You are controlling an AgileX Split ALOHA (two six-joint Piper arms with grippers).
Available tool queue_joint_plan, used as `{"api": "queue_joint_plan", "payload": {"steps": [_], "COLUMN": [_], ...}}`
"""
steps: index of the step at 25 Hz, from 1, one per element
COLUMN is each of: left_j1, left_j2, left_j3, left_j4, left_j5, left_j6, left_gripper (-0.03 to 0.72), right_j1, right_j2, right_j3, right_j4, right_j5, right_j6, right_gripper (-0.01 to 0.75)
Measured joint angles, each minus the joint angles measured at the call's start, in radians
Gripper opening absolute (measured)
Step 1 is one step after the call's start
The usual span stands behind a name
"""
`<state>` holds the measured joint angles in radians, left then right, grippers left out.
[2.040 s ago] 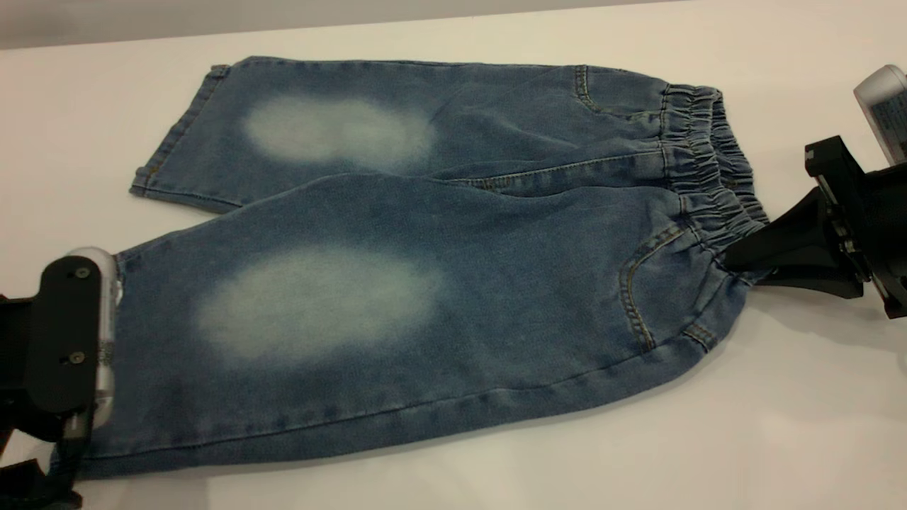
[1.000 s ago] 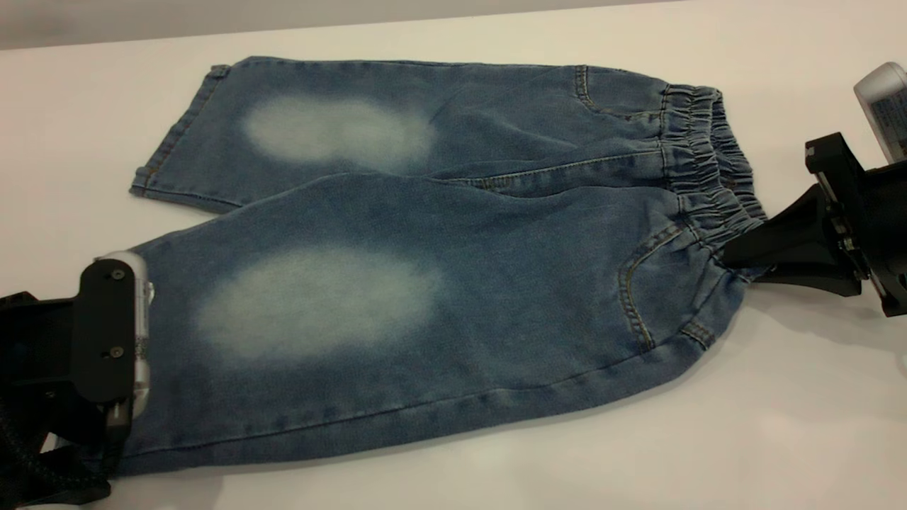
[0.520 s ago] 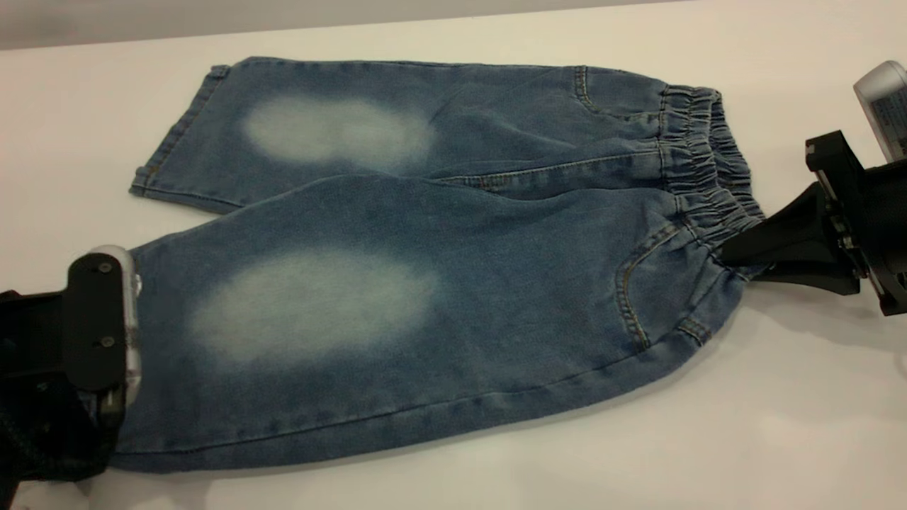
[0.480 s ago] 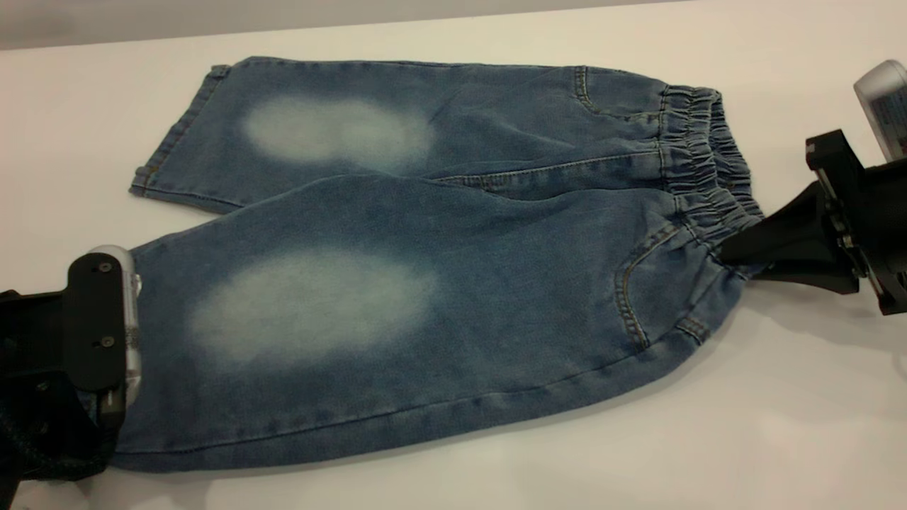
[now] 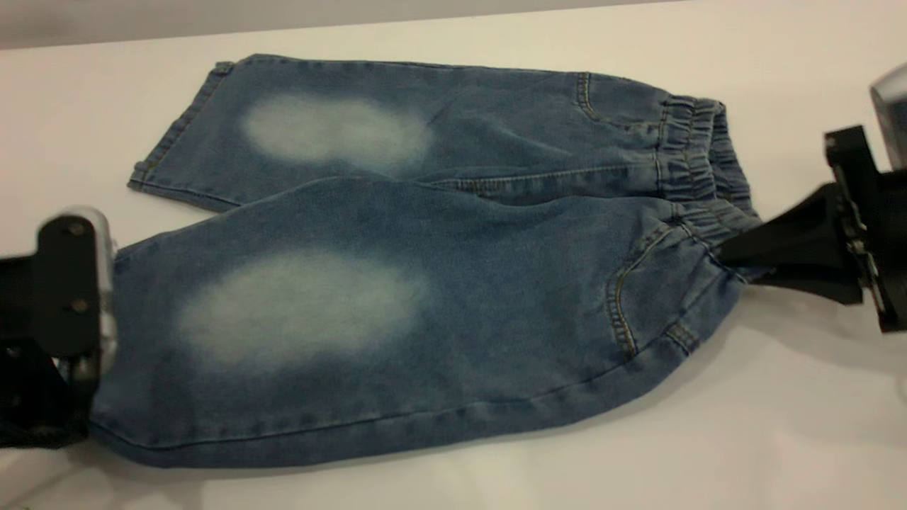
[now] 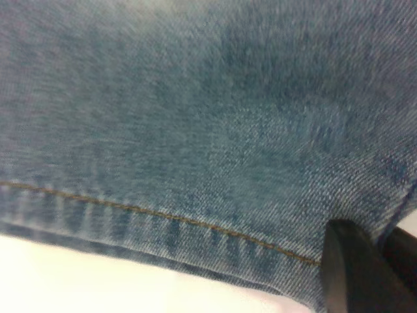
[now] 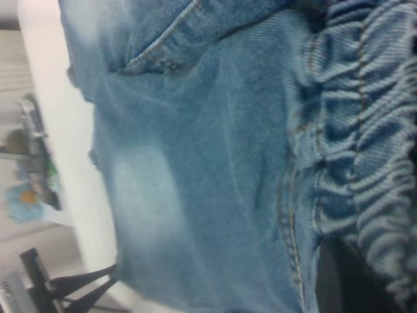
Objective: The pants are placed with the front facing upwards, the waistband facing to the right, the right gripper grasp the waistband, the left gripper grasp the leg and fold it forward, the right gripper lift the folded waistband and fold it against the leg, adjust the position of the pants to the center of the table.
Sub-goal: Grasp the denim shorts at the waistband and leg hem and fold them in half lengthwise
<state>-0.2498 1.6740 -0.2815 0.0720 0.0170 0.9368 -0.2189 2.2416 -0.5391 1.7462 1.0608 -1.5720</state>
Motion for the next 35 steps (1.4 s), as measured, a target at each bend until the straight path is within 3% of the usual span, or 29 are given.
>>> {"api": "queue_joint_plan", "payload": {"steps": [7, 11, 16, 22, 27, 30, 35], "left_j1": [-0.001, -0.002, -0.002, -0.002, 0.052, 0.089, 0.091], "left_j2": [-0.231, -0.359, -0.487, -0.495, -0.429, -0.368, -0.23], "left_j3": [0.001, 0.001, 0.001, -0.002, -0.07, -0.138, -0.251], "left_j4": [0.0, 0.011, 0.016, 0.028, -0.001, -0.001, 0.003], "left_j5": [0.124, 0.144, 0.027, -0.183, -0.346, -0.38, -0.413], "left_j6": [-0.029, -0.029, -0.025, -0.021, 0.015, 0.023, 0.023], "left_gripper": [0.061, 0.061, 0.061, 0.061, 0.059, 0.059, 0.059], "right_j1": [-0.124, -0.182, -0.19, -0.19, -0.19, -0.19, -0.19], "right_j2": [-0.001, -0.006, -0.037, -0.093, -0.123, -0.134, -0.138], "right_j3": [0.179, 0.291, 0.386, 0.392, 0.391, 0.372, 0.302], "right_j4": [0.001, 0.002, 0.0, -0.001, -0.002, -0.004, -0.005], "right_j5": [0.158, 0.16, 0.161, 0.16, 0.161, 0.161, 0.162], "right_j6": [0.001, 0.003, 0.003, 0.003, 0.003, 0.003, 0.003], "right_gripper": [0.037, 0.037, 0.037, 0.037, 0.037, 0.037, 0.037]}}
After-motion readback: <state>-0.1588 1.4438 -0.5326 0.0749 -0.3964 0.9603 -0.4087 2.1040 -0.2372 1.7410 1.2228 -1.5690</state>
